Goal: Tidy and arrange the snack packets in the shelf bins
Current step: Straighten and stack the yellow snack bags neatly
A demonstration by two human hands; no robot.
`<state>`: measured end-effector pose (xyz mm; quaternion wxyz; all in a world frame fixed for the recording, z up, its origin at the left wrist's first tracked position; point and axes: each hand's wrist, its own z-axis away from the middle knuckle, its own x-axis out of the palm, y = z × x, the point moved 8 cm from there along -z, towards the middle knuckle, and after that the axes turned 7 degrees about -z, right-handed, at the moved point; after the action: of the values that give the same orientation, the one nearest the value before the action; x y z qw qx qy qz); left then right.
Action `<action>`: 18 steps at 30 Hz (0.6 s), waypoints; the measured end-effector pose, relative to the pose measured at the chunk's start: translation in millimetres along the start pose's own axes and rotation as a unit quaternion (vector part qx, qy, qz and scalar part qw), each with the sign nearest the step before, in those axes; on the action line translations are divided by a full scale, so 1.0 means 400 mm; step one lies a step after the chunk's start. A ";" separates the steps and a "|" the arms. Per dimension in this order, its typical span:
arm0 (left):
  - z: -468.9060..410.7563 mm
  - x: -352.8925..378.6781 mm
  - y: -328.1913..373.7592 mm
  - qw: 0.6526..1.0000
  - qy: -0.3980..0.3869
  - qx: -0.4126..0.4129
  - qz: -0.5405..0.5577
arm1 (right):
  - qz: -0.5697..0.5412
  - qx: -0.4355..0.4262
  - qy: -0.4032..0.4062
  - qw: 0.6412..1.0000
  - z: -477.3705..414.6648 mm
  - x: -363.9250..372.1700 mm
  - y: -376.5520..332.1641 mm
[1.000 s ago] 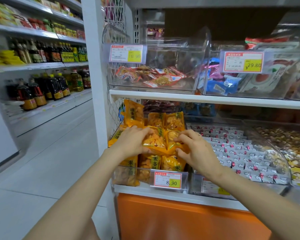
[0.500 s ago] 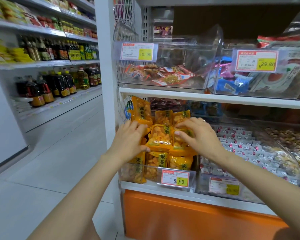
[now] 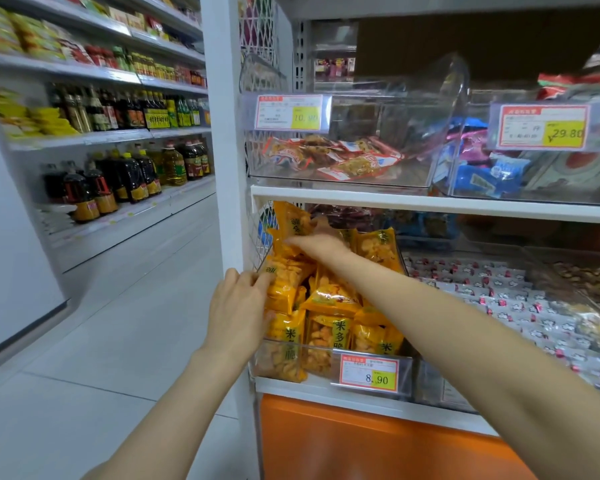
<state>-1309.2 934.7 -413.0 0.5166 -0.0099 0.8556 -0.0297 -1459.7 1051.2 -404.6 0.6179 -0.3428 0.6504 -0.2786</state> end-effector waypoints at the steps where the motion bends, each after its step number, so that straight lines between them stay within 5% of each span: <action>1: -0.001 0.000 -0.002 1.000 0.009 -0.008 -0.007 | -0.059 -0.004 0.007 0.998 0.000 -0.009 0.001; 7: -0.007 0.002 0.017 0.997 0.028 -0.032 -0.070 | -0.256 -0.035 0.046 0.965 0.023 -0.121 0.026; 14: -0.018 -0.012 0.019 0.994 0.076 -0.025 -0.073 | -0.454 0.056 -0.038 0.888 0.065 -0.146 0.091; 18: -0.011 -0.002 0.015 0.998 0.056 -0.020 -0.023 | -0.597 0.120 -0.039 0.792 0.078 -0.130 0.103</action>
<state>-1312.5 940.8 -410.7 0.4669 -0.0378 0.8832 -0.0249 -1432.8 1119.4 -407.7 0.3891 -0.5968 0.2531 -0.6545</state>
